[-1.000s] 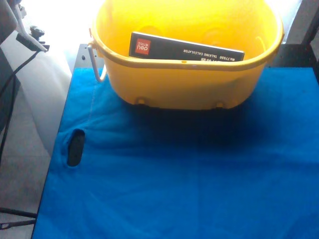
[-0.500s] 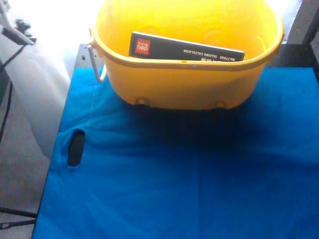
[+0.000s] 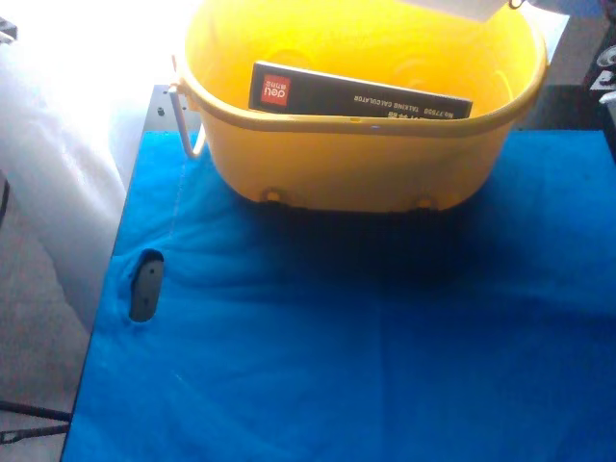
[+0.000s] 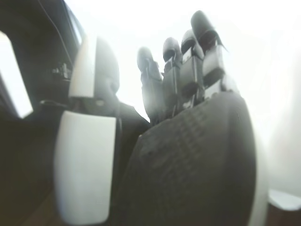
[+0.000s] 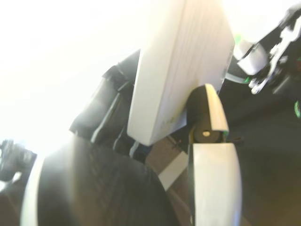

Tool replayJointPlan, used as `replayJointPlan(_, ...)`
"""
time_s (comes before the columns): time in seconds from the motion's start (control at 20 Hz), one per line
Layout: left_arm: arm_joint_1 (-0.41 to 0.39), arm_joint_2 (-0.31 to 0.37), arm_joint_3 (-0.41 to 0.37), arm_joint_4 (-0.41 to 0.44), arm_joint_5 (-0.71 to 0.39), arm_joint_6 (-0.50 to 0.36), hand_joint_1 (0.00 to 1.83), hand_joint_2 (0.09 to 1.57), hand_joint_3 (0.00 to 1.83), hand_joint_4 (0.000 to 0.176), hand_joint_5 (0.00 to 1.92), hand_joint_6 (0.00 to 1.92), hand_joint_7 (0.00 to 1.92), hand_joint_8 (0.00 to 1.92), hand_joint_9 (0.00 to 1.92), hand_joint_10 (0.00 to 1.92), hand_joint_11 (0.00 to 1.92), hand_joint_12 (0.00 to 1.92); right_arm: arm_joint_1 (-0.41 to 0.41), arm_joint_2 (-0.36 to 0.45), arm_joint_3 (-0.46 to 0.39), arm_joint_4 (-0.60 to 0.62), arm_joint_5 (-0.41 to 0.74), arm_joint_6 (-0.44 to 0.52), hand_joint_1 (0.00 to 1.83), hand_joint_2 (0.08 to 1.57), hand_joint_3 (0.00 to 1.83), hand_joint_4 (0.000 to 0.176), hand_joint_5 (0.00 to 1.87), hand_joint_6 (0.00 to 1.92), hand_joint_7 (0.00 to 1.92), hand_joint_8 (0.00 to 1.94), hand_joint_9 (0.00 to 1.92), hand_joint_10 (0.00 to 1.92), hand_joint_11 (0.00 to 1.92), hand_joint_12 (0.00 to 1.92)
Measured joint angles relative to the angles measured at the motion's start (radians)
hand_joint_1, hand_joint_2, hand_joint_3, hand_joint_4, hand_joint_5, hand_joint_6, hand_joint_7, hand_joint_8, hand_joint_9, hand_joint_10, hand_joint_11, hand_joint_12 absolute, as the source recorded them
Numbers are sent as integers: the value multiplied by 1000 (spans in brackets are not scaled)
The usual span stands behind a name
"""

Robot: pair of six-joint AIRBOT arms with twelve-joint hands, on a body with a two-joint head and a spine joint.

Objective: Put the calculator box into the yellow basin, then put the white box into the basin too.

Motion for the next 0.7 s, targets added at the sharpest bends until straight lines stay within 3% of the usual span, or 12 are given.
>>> replayJointPlan(0.05,-1,9,-4,-15,-16,2,1509,1207,0,0,567,22,304,8,208,20,0,1267,6,-13,8,0,13,0,1334,1273,1,0,569,1450,551,1385,717,1499,629,1450)
replayJointPlan(0.1,-2,11,-4,-15,-20,4,1496,1208,0,0,561,17,303,6,234,32,0,1344,7,-23,11,0,17,0,1337,1262,0,0,484,1415,727,1374,778,1517,642,1517)
replayJointPlan(0.2,-2,11,-6,-16,-28,6,1478,1197,0,0,562,13,327,10,269,49,0,1354,7,-35,13,0,36,0,1353,1199,0,0,757,1241,814,1248,785,1451,596,1659)
replayJointPlan(0.3,-2,10,-12,-7,-26,5,1448,1193,0,0,567,11,353,13,274,52,0,1233,7,-45,23,0,73,-1,1357,1168,0,0,786,1331,905,1051,824,1301,637,1515)
replayJointPlan(0.35,-2,10,-14,-7,-26,5,1447,1181,0,0,577,13,377,17,295,60,0,1197,7,-45,25,0,84,-3,1236,1193,3,0,688,1379,946,1088,626,1036,134,1696)
replayJointPlan(0.4,-2,10,-14,-8,-25,6,1464,1173,0,0,616,25,394,18,296,60,0,1224,7,-45,26,0,87,-3,1116,1060,0,0,321,649,438,447,246,605,26,1268)
replayJointPlan(0.45,-2,10,-14,-11,-25,6,1463,1170,0,0,637,32,400,19,298,61,0,1229,7,-44,26,0,88,-4,1043,1011,0,0,264,299,241,142,97,307,4,869)
replayJointPlan(0.5,-2,10,-14,-6,-22,6,1444,1170,0,0,668,40,402,15,301,62,0,1224,7,-45,26,0,87,-3,953,935,0,88,121,45,9,5,3,11,0,34)
replayJointPlan(0.55,-2,10,-14,-6,-21,6,1444,1170,0,0,668,40,402,15,301,62,0,1224,8,-45,26,0,86,-4,953,935,0,88,121,45,9,5,3,11,0,34)
replayJointPlan(0.6,-2,10,-14,-7,-19,6,1511,1175,0,0,666,32,374,3,309,78,0,1440,13,-45,28,0,85,-3,900,900,0,89,78,16,0,0,0,0,0,0)
replayJointPlan(0.65,-2,10,-14,-7,-19,6,1530,1176,0,0,665,30,370,2,314,83,0,1470,18,-45,28,0,85,-3,847,905,0,108,70,11,0,0,0,0,0,0)
replayJointPlan(0.7,-1,10,-14,-7,-20,5,1530,1176,0,0,665,30,370,2,314,83,0,1470,19,-44,30,0,81,-3,847,905,0,108,70,11,0,0,0,0,0,0)
